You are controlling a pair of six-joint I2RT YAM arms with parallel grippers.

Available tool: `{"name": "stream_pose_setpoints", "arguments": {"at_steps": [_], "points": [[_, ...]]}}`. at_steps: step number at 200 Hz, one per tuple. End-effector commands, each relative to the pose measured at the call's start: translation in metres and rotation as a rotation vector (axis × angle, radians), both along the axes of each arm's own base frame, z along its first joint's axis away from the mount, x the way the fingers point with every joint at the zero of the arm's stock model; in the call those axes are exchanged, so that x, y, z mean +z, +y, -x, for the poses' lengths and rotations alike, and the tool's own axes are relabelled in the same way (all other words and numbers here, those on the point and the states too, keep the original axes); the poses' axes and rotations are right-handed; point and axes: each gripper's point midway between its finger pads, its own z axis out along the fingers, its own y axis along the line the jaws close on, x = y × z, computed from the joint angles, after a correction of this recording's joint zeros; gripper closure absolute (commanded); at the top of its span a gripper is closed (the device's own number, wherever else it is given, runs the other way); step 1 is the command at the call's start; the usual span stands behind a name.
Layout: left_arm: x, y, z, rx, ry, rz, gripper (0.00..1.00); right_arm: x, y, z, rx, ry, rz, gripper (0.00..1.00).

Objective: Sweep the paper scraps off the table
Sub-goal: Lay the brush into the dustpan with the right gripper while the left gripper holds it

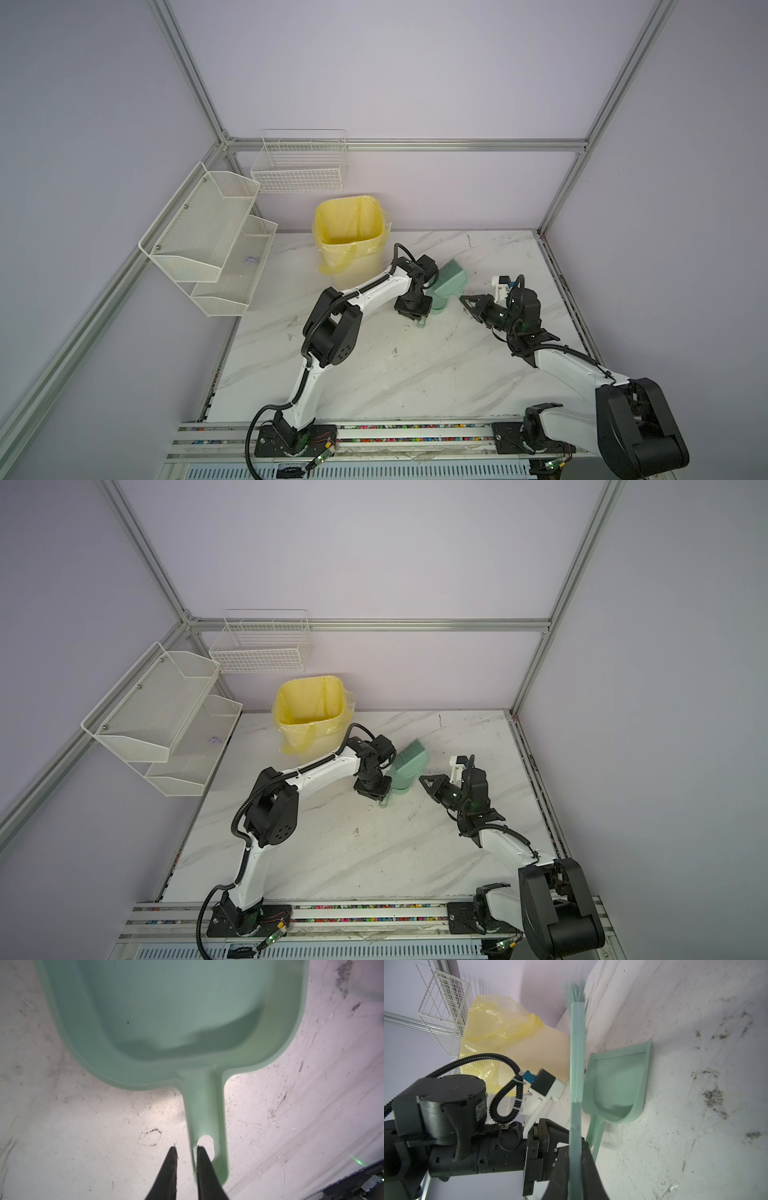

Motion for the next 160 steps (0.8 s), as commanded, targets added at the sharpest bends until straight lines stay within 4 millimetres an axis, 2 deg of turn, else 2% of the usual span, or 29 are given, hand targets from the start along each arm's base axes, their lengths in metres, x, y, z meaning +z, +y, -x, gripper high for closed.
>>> {"name": "stream_pose_setpoints", "arguments": {"at_steps": [1,62,66,73,120,152,160], "points": [[0.034,-0.012,-0.016,-0.005,-0.091,0.045,0.78,0.014,0.014,-0.002,0.039,-0.054,-0.033,1.00],[0.057,0.011,-0.018,0.035,-0.181,-0.032,0.70,-0.010,0.035,-0.003,0.113,-0.006,-0.031,1.00],[0.059,0.011,-0.017,0.036,-0.185,-0.031,0.70,-0.009,0.036,-0.003,0.115,-0.010,-0.034,1.00],[0.062,0.012,-0.015,0.036,-0.191,-0.032,0.68,-0.019,0.037,-0.004,0.121,0.017,-0.031,1.00],[0.081,0.020,-0.003,0.049,-0.228,-0.029,0.57,-0.031,0.045,-0.008,0.162,0.043,-0.041,1.00],[0.084,0.048,0.010,0.077,-0.248,-0.092,0.50,-0.041,0.047,-0.011,0.179,0.081,-0.017,1.00],[0.085,0.055,0.013,0.087,-0.255,-0.107,0.49,-0.044,0.046,-0.013,0.177,0.091,0.003,0.97]]}}
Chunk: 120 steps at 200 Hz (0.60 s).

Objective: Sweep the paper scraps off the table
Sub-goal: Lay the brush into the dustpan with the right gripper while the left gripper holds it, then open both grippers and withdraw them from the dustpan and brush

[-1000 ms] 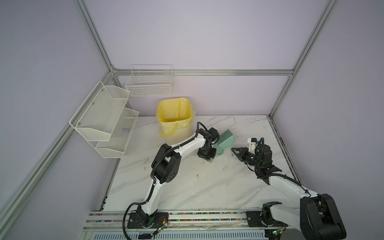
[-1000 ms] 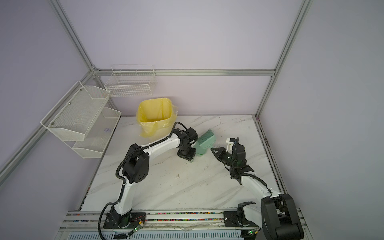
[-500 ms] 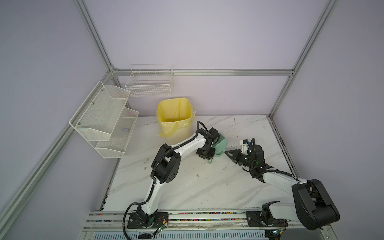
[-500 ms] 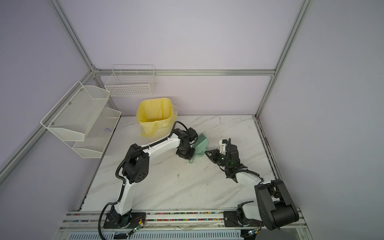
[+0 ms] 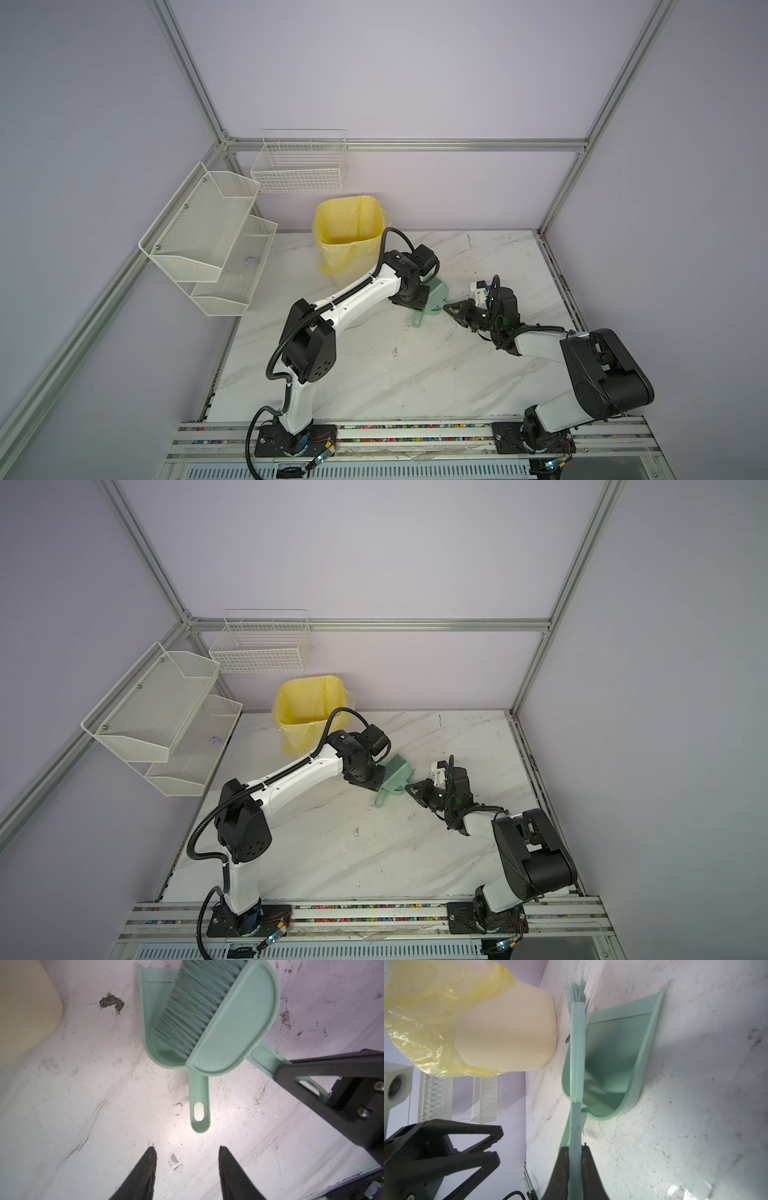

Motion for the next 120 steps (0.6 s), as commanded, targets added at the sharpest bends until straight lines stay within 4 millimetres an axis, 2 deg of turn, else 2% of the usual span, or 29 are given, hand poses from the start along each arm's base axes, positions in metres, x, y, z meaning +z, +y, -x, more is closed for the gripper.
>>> {"name": "stream_pose_setpoints", "arguments": {"at_steps": [1,19,36,60,71,77,82,90,120], "points": [[0.001,0.031,0.014,0.049,-0.017,-0.074,0.49,0.010,0.006,-0.008,0.032,-0.035,0.008,0.97],[0.006,0.045,0.022,0.077,-0.032,-0.085,0.43,0.007,0.007,-0.012,0.034,-0.023,0.029,0.84],[0.011,0.056,0.030,0.108,-0.046,-0.077,0.40,0.006,0.009,-0.016,0.040,-0.016,0.029,0.79],[0.013,0.074,0.040,0.148,-0.085,-0.076,0.33,0.005,0.011,-0.021,0.050,-0.008,0.039,0.60],[0.010,0.092,0.043,0.185,-0.119,-0.121,0.28,0.007,0.010,-0.023,0.048,-0.011,0.046,0.54],[0.008,0.106,0.045,0.239,-0.139,-0.159,0.21,0.010,0.011,-0.023,0.050,-0.018,0.048,0.49],[0.007,0.117,0.047,0.278,-0.152,-0.186,0.18,0.012,0.010,-0.024,0.051,-0.026,0.050,0.37],[0.003,0.131,0.050,0.299,-0.165,-0.228,0.18,0.016,0.009,-0.025,0.043,-0.030,0.063,0.27],[-0.004,0.170,0.057,0.371,-0.222,-0.345,0.17,0.017,-0.006,-0.029,0.010,-0.037,0.161,0.14]]}}
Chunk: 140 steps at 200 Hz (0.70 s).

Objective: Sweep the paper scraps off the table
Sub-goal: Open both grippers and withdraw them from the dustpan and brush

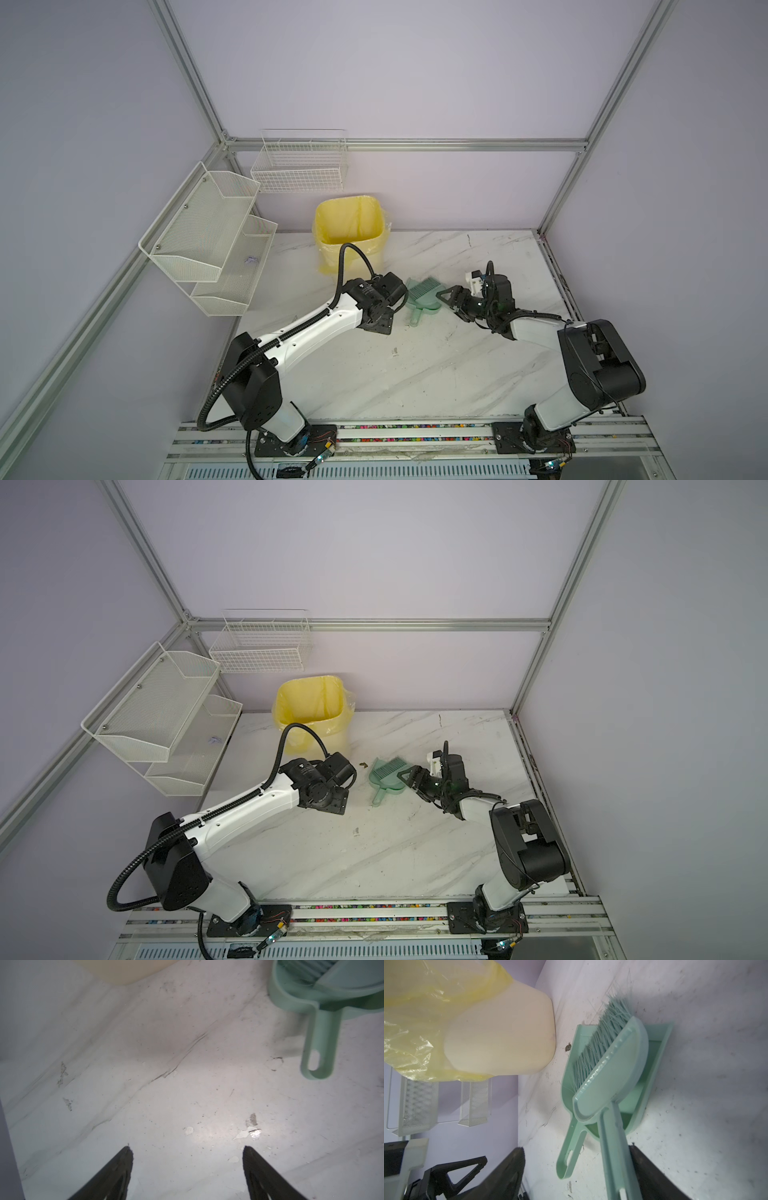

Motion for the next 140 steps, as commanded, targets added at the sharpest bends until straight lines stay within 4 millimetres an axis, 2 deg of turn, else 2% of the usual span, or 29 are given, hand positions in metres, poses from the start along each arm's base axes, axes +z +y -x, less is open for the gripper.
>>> {"name": "stream_pose_setpoints", "arguments": {"at_steps": [1,13,21,38,41,49,68,71,96,110,122,140], "points": [[-0.002,0.041,-0.002,0.117,-0.093,-0.122,0.17,0.009,-0.012,-0.003,-0.021,-0.028,0.081,0.13],[-0.002,0.053,0.000,0.142,-0.110,-0.142,0.16,0.007,-0.020,-0.004,-0.031,-0.018,0.108,0.03],[0.000,0.062,0.002,0.149,-0.129,-0.170,0.16,0.006,-0.025,-0.003,-0.041,-0.011,0.123,0.03],[0.010,0.096,0.002,0.181,-0.168,-0.286,0.11,0.008,-0.036,0.000,-0.057,-0.015,0.155,0.03],[0.020,0.102,0.003,0.191,-0.193,-0.281,0.10,0.009,-0.038,0.000,-0.064,-0.017,0.165,0.03],[0.028,0.118,0.003,0.214,-0.211,-0.304,0.10,0.009,-0.046,0.002,-0.082,-0.024,0.200,0.03],[0.042,0.145,0.003,0.302,-0.265,-0.267,0.03,0.007,-0.068,0.003,-0.145,-0.039,0.287,0.03],[0.043,0.149,0.002,0.317,-0.279,-0.257,0.00,0.014,-0.072,0.003,-0.159,-0.061,0.292,0.03],[0.061,0.186,-0.002,0.471,-0.453,-0.156,0.00,0.029,-0.097,-0.001,-0.265,-0.111,0.365,0.03],[0.066,0.200,-0.005,0.507,-0.567,-0.105,0.00,0.040,-0.107,-0.003,-0.317,-0.141,0.391,0.03],[0.068,0.200,-0.013,0.510,-0.673,-0.042,0.00,0.051,-0.116,-0.003,-0.368,-0.169,0.407,0.03],[0.058,0.202,-0.020,0.522,-0.767,-0.017,0.00,0.067,-0.130,-0.002,-0.443,-0.218,0.435,0.03]]}}
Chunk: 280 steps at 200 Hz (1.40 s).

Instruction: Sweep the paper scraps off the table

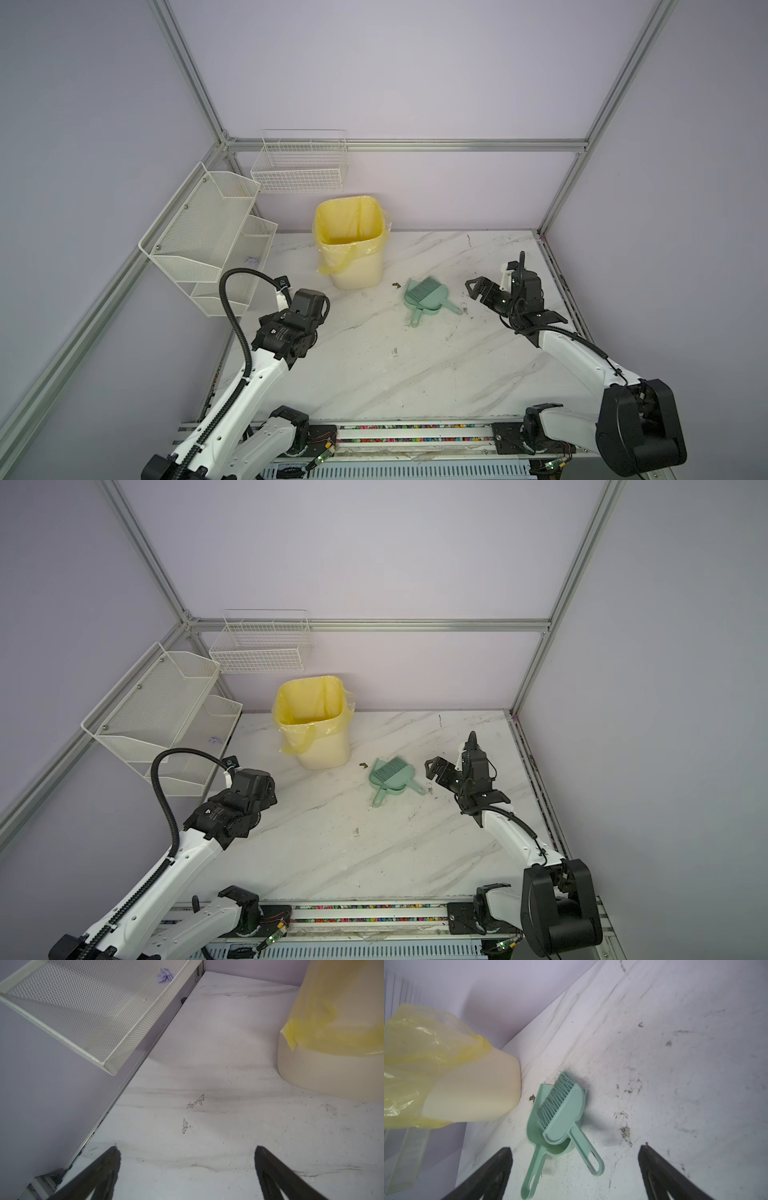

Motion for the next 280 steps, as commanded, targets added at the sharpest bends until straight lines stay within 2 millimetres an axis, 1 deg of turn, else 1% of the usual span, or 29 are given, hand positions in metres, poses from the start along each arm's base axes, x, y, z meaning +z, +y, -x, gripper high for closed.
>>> {"name": "stream_pose_setpoints", "arguments": {"at_steps": [1,17,34,51,58,72,82,96,99,104,115,138,147,164,167,169,173,188,202,214,224,230,236,248,254,280], "points": [[0.004,-0.002,-0.028,-0.008,-0.212,-0.002,0.00,0.009,-0.030,0.002,-0.131,-0.043,0.092,0.03],[-0.011,0.007,-0.035,0.030,-0.242,-0.057,0.00,0.023,-0.044,0.005,-0.198,-0.095,0.130,0.03],[-0.019,0.012,-0.044,0.061,-0.260,-0.103,0.00,0.038,-0.058,0.008,-0.250,-0.162,0.184,0.03],[-0.023,0.014,-0.057,0.055,-0.276,-0.159,0.00,0.049,-0.069,0.008,-0.304,-0.194,0.212,0.03],[-0.026,0.017,-0.059,0.065,-0.256,-0.180,0.00,0.052,-0.071,0.007,-0.317,-0.198,0.221,0.03],[-0.024,0.026,-0.064,0.110,-0.309,-0.206,0.00,0.052,-0.078,0.004,-0.354,-0.190,0.244,0.03],[-0.028,0.032,-0.066,0.124,-0.361,-0.193,0.00,0.051,-0.084,0.001,-0.392,-0.183,0.259,0.03],[-0.039,0.037,-0.069,0.105,-0.430,-0.150,0.00,0.054,-0.092,-0.002,-0.434,-0.203,0.277,0.03],[-0.044,0.037,-0.069,0.096,-0.426,-0.145,0.00,0.056,-0.093,-0.002,-0.444,-0.212,0.277,0.03],[-0.044,0.037,-0.071,0.089,-0.445,-0.135,0.00,0.060,-0.096,-0.003,-0.460,-0.227,0.281,0.03],[-0.052,0.037,-0.076,0.070,-0.433,-0.134,0.00,0.068,-0.103,-0.001,-0.500,-0.264,0.300,0.03],[-0.048,0.032,-0.089,-0.036,-0.447,-0.184,0.00,0.086,-0.118,0.003,-0.555,-0.351,0.387,0.03],[-0.046,0.033,-0.091,-0.042,-0.462,-0.190,0.00,0.087,-0.125,0.005,-0.588,-0.367,0.421,0.03],[-0.051,0.032,-0.092,-0.074,-0.481,-0.174,0.00,0.086,-0.132,0.006,-0.617,-0.388,0.477,0.03],[-0.049,0.032,-0.091,-0.076,-0.495,-0.173,0.00,0.085,-0.133,0.006,-0.619,-0.390,0.486,0.03],[-0.057,0.031,-0.092,-0.082,-0.480,-0.172,0.00,0.084,-0.133,0.006,-0.619,-0.390,0.490,0.03],[-0.062,0.031,-0.092,-0.092,-0.475,-0.171,0.00,0.084,-0.134,0.005,-0.621,-0.392,0.496,0.03],[-0.059,0.023,-0.097,-0.151,-0.510,-0.202,0.00,0.077,-0.135,0.003,-0.630,-0.389,0.508,0.03],[-0.062,0.017,-0.101,-0.193,-0.487,-0.191,0.00,0.075,-0.135,0.001,-0.636,-0.400,0.503,0.03],[-0.067,0.012,-0.110,-0.225,-0.444,-0.181,0.00,0.079,-0.135,0.000,-0.642,-0.432,0.497,0.03],[-0.078,0.005,-0.121,-0.268,-0.382,-0.173,0.00,0.088,-0.136,0.002,-0.649,-0.477,0.501,0.03],[-0.080,0.004,-0.126,-0.276,-0.371,-0.177,0.01,0.093,-0.137,0.004,-0.655,-0.508,0.509,0.02],[-0.081,0.005,-0.127,-0.279,-0.370,-0.175,0.00,0.098,-0.137,0.006,-0.662,-0.540,0.517,0.03],[-0.083,0.007,-0.127,-0.264,-0.366,-0.173,0.00,0.100,-0.137,0.009,-0.658,-0.579,0.546,0.03],[-0.084,0.007,-0.127,-0.266,-0.368,-0.173,0.00,0.099,-0.137,0.009,-0.652,-0.589,0.557,0.03],[-0.083,0.007,-0.127,-0.265,-0.374,-0.173,0.00,0.082,-0.135,0.005,-0.619,-0.569,0.620,0.03]]}}
